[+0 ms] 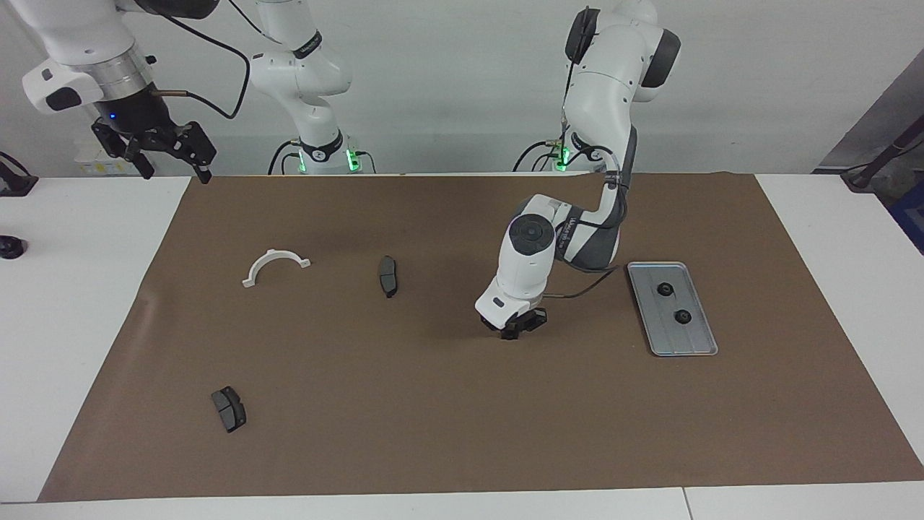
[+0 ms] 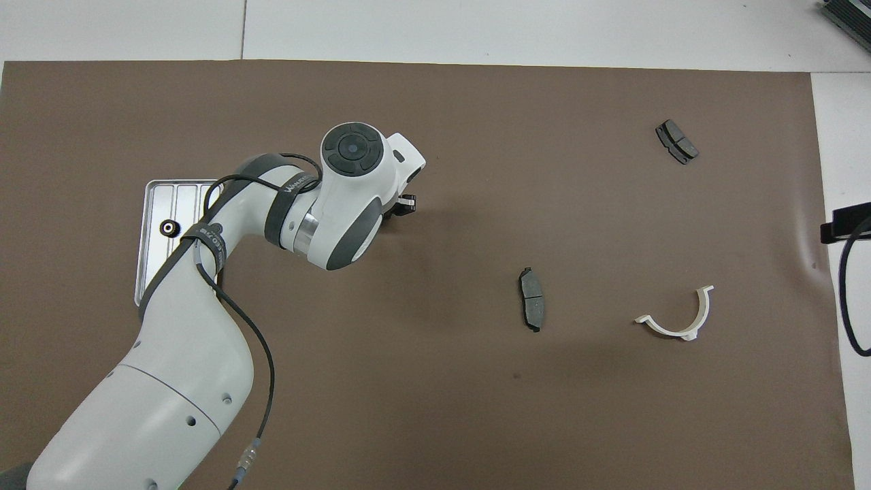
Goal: Pick bearing gear from pile to tray
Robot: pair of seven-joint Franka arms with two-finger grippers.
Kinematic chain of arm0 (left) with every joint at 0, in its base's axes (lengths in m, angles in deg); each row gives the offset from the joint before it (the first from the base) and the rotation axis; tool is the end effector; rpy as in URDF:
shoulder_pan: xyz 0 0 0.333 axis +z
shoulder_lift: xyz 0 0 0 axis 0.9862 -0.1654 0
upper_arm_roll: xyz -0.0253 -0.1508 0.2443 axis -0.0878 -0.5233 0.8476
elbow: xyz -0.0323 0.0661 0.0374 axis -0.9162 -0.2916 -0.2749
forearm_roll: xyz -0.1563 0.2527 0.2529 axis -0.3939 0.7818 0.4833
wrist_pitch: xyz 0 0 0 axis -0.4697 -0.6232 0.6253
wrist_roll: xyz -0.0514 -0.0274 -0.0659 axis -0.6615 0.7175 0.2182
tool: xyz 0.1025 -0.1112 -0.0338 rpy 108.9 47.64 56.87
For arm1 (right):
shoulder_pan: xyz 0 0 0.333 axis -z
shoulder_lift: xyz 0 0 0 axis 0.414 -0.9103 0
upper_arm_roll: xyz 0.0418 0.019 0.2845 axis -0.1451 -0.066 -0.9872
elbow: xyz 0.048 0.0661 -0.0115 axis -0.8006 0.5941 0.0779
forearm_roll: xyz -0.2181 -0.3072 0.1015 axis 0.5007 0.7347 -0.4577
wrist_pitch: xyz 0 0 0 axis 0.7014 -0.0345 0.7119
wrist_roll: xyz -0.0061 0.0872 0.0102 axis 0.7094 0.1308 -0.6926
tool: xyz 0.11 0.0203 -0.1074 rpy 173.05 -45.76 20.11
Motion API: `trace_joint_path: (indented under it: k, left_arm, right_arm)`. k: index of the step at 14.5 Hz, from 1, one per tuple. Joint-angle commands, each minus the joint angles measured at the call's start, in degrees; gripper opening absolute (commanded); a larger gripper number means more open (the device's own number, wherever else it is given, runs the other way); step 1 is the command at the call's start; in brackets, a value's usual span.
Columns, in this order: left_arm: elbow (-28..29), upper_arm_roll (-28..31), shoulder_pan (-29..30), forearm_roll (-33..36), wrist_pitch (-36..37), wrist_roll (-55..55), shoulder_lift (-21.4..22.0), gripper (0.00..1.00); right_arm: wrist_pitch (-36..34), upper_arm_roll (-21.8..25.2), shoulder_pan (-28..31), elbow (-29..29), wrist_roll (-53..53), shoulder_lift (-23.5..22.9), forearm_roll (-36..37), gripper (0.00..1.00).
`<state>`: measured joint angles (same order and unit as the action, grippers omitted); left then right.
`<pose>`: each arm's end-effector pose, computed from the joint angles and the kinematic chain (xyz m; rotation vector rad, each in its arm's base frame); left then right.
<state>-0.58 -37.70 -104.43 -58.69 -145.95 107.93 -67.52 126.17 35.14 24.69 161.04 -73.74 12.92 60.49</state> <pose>0.6029 -0.3370 0.2308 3.1368 -0.1304 0.0391 0.5229 -0.0637 0.5753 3.1041 -0.1758 -0.0094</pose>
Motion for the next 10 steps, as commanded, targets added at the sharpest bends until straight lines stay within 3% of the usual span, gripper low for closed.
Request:
trace_joint_path:
  k: [1,4,10]
  left_arm:
    - [0.31,-0.18,6.0,-0.09,1.49,-1.02,2.69,0.1]
    - [0.39,-0.36,13.29,-3.25,1.66,-7.75,4.53,0.1]
    - [1.27,-0.27,27.89,-4.66,11.67,-31.41,8.85,0.1]
  right_arm:
    - [-1.55,-0.94,0.2,-1.06,-1.58,-0.84,1.78,1.0]
    - [-0.85,-1.29,0.2,-0.18,-1.05,-0.76,0.9,1.0]
    - [0.3,-1.21,0.29,0.7,2.28,-0.32,-1.91,1.0]
